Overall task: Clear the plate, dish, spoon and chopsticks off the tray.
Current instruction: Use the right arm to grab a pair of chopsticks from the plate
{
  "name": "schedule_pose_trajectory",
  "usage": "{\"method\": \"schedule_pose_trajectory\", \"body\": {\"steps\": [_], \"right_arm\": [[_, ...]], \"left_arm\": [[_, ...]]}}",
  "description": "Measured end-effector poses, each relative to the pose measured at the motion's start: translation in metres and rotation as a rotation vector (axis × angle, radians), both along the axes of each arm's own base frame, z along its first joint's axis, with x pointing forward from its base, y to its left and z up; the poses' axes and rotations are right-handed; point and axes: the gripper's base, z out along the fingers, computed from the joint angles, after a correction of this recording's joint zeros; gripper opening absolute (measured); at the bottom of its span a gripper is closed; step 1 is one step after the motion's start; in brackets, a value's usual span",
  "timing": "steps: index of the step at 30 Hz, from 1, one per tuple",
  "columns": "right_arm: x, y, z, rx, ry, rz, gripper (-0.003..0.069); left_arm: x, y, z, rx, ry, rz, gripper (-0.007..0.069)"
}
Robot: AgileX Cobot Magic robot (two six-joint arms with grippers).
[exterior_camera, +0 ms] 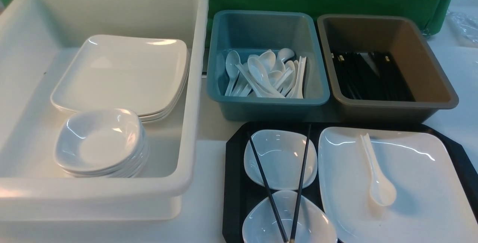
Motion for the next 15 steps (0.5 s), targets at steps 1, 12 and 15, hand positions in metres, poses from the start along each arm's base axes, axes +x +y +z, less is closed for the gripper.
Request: {"method": "schedule_pose_trajectory", "body": {"steps": [1,12,15], "right_arm": [[0.008,0.004,0.011,-0.069,0.088,0.052,0.0234],[0.117,0.06,-0.001,-0.398,0.73,0.523,0.0161],[0.144,0.09,-0.019,-0.446,0.724,0.591,0.0232]], "left_arm": [[0.005,-0.002,-0.003,0.004,0.037,-0.013,0.0017],[0.016,-0.007,-0.013,0.027,0.149,-0.076,0.0017],[0.014,-0.008,-0.017,0.05,0.194,-0.092,0.0017]]}}
